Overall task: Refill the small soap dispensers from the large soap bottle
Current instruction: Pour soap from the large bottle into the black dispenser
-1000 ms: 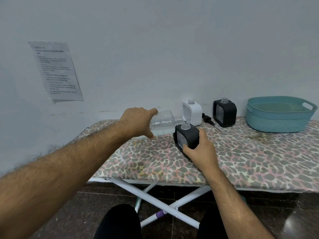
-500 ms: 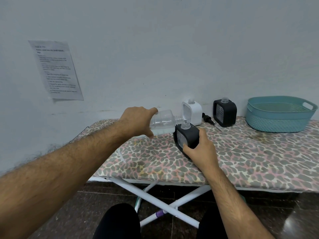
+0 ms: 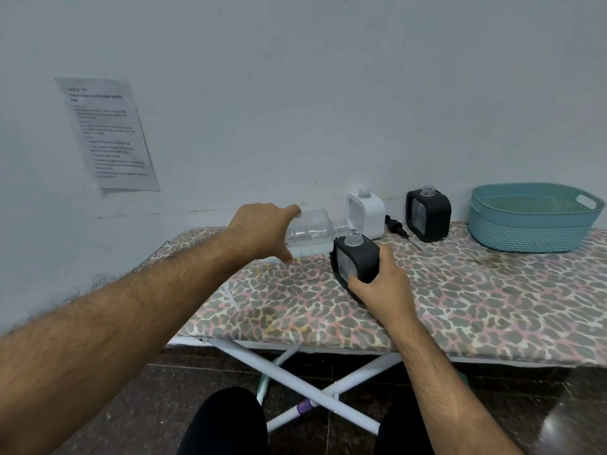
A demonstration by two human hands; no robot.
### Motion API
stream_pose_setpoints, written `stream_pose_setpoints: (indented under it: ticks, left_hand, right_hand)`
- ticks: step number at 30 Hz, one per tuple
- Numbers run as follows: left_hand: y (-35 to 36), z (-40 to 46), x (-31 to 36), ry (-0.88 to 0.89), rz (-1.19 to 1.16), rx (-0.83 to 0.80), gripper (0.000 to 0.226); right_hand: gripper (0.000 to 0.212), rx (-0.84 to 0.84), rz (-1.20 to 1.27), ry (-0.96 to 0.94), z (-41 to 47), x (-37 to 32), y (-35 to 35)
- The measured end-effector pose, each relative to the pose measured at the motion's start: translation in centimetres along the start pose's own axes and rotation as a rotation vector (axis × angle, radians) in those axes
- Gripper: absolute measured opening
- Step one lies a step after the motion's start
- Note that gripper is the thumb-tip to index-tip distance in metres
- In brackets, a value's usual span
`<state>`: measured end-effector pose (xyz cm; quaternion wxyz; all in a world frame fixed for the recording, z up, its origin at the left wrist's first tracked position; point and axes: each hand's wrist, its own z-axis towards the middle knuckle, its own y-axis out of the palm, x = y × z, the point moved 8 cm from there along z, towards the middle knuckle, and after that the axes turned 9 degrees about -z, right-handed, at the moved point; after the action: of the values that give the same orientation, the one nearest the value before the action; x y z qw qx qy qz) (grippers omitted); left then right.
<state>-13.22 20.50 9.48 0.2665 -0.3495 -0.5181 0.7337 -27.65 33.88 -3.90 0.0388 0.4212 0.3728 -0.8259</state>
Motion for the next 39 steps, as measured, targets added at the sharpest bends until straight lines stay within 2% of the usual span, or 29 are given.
stream_pose_setpoints:
  ticks: [39]
  left_hand:
    - [-0.33,0.05,0.25,0.001,0.01,-0.012,0.095]
  right_hand:
    - [0.06,0.011,-0.024,-0.005,-0.01,-0.14,-0.25]
